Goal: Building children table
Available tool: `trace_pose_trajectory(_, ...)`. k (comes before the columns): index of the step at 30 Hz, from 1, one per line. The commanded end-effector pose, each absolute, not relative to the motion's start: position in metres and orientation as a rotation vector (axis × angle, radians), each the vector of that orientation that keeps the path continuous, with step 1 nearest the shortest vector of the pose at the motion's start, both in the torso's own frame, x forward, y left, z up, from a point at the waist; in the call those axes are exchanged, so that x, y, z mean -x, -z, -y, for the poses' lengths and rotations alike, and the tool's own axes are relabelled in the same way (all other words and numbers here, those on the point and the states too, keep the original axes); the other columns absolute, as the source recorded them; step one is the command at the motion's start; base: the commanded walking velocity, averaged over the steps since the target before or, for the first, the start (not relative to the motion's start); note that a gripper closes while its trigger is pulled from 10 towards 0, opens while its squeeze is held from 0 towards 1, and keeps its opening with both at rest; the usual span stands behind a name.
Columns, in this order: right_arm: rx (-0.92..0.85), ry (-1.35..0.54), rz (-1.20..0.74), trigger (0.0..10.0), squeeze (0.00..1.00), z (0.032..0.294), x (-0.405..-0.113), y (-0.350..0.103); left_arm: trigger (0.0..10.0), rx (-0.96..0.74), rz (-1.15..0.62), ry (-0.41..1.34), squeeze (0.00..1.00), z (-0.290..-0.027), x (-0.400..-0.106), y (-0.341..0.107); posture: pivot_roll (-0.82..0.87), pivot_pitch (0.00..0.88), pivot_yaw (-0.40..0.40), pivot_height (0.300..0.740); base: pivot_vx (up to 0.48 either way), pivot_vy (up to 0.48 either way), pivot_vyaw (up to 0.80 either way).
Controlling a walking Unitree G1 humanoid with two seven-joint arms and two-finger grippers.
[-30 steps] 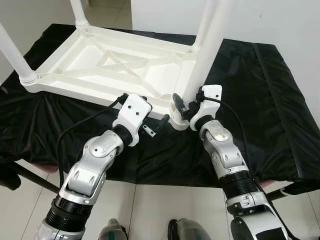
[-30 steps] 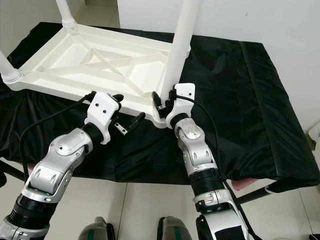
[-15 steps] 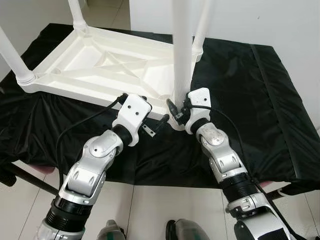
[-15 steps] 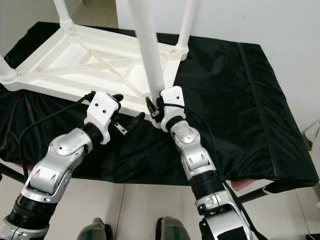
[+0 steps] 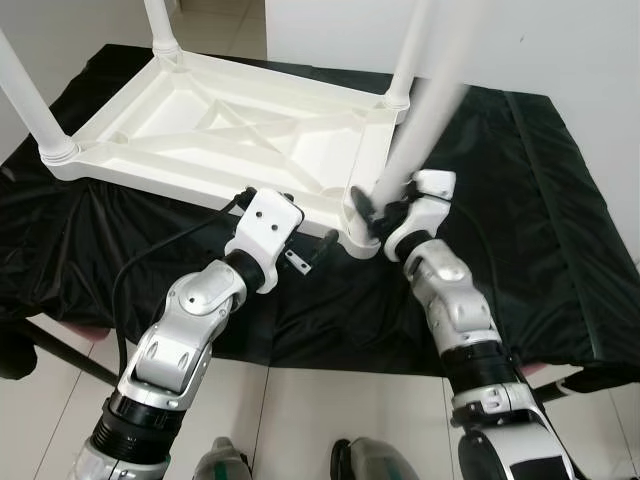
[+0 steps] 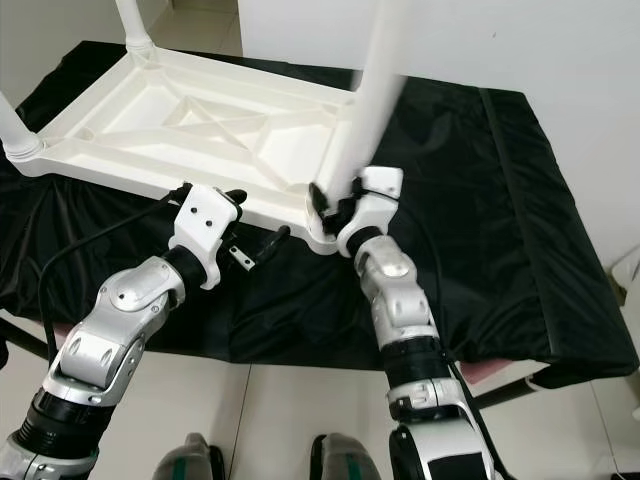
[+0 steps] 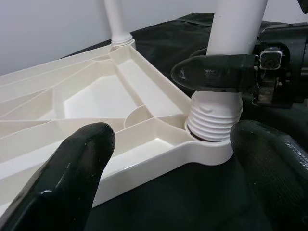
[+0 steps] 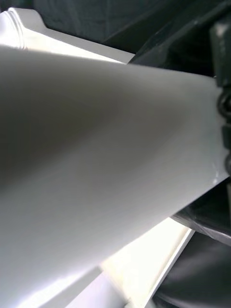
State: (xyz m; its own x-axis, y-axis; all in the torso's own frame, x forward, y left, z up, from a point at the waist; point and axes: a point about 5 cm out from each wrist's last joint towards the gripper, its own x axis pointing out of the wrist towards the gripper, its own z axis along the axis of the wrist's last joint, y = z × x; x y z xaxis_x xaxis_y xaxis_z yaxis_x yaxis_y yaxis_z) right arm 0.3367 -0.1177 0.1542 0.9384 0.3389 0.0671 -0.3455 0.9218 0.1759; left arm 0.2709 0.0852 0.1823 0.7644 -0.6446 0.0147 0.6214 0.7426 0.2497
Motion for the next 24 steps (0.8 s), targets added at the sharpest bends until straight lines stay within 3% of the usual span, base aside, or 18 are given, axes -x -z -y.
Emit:
trace_pose_trajectory(1,-0.234,-0.354,-0.035,10.0,0.00,0.122,-0.334,-0.143,10.0,-0.208,0.113,0.745,1.00,-0.079,-0.270,-0.187,0.00,0.085,-0.007,0.740,0.000,0.000,0.00)
trace_pose_trajectory(10,-0.201,-0.383,0.008,10.0,0.00,0.137,-0.343,-0.166,10.0,-0.138,0.191,0.823,1.00,-0.055,-0.280,-0.209,-0.02,0.073,-0.013,0.740,0.000,0.000,0.00)
trace_pose_trajectory(24,-0.138,-0.513,0.040,10.0,0.00,0.148,-0.343,-0.184,10.0,-0.074,0.287,0.883,1.00,-0.044,-0.291,-0.241,-0.03,0.054,-0.019,0.740,0.000,0.000,0.00)
